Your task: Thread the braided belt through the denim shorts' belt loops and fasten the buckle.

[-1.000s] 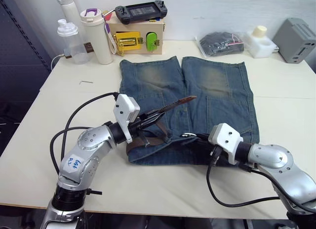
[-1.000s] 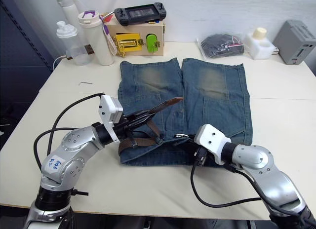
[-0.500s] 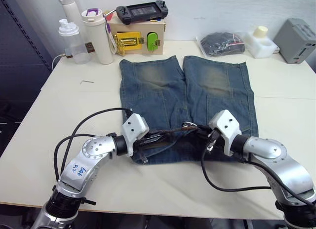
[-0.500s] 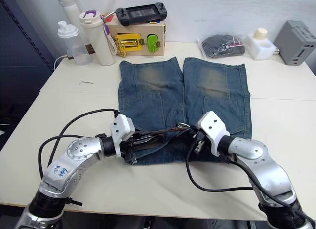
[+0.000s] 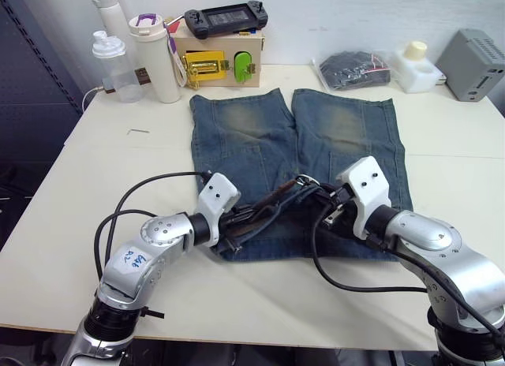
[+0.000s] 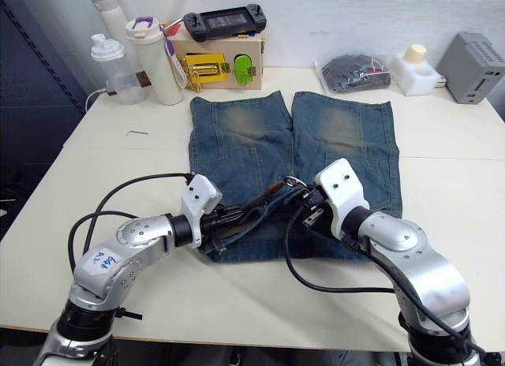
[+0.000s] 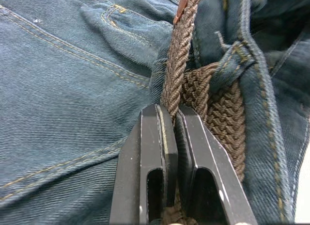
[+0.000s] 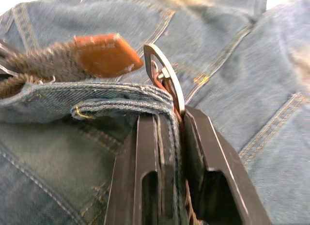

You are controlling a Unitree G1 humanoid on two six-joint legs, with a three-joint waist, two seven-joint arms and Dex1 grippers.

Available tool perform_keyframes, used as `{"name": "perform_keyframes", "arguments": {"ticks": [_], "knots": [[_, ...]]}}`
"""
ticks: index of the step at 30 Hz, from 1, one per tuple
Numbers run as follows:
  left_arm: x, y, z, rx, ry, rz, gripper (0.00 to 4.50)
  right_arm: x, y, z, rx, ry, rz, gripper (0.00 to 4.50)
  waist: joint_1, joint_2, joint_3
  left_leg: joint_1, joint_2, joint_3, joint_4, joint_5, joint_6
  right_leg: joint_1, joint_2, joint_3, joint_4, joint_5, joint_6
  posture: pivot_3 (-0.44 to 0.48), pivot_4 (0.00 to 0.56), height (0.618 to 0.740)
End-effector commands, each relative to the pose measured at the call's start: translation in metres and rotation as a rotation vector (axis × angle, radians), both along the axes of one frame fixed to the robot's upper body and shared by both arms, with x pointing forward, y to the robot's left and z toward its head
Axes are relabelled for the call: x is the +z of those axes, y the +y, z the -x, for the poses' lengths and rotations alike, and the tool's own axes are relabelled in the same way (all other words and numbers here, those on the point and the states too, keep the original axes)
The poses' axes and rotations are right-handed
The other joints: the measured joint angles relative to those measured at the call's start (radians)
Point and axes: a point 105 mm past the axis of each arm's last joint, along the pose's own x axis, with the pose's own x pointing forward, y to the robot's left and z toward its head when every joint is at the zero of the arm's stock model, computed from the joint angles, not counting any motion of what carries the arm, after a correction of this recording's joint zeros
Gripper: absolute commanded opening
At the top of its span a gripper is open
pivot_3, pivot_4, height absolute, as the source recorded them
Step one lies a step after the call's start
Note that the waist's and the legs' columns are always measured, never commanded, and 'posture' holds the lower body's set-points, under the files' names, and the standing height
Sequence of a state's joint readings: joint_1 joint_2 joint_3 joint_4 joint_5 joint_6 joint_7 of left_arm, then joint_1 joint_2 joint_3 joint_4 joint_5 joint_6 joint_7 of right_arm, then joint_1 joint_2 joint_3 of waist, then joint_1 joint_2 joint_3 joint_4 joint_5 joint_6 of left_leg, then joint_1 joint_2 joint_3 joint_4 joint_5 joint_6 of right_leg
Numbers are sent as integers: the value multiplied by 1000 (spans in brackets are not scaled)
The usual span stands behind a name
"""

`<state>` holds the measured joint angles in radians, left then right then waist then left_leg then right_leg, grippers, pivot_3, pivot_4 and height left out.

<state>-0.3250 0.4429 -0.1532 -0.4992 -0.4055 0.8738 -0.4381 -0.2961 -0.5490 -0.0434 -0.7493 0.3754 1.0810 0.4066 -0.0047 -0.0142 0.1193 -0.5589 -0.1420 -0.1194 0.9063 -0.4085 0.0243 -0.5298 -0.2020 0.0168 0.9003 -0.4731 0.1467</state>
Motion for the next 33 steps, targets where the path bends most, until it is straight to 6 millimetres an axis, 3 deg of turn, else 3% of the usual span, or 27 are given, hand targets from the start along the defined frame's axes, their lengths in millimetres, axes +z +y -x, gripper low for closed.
{"name": "perform_keyframes", "arguments": {"ticks": [1,15,23,33], "knots": [[0,2,-1,35,35,-36,0,30,4,7,-54,-109,-37,98,-1,0,0,1,0,0,0,0,0,0,0,0,0,0,0,0,150,645],[11,-14,1,-5,5,-26,0,19,14,7,-45,-64,21,98,-2,0,0,2,0,0,-1,0,0,0,0,0,1,0,0,0,150,645],[13,-26,-1,-16,13,-4,0,11,36,10,24,-51,69,98,-10,0,0,2,0,0,-1,0,0,0,0,1,1,0,0,0,150,645],[27,-47,-10,-44,-55,41,0,-8,50,20,121,6,162,98,-24,0,0,8,0,2,-7,0,0,3,-1,1,2,0,0,0,150,645]]}}
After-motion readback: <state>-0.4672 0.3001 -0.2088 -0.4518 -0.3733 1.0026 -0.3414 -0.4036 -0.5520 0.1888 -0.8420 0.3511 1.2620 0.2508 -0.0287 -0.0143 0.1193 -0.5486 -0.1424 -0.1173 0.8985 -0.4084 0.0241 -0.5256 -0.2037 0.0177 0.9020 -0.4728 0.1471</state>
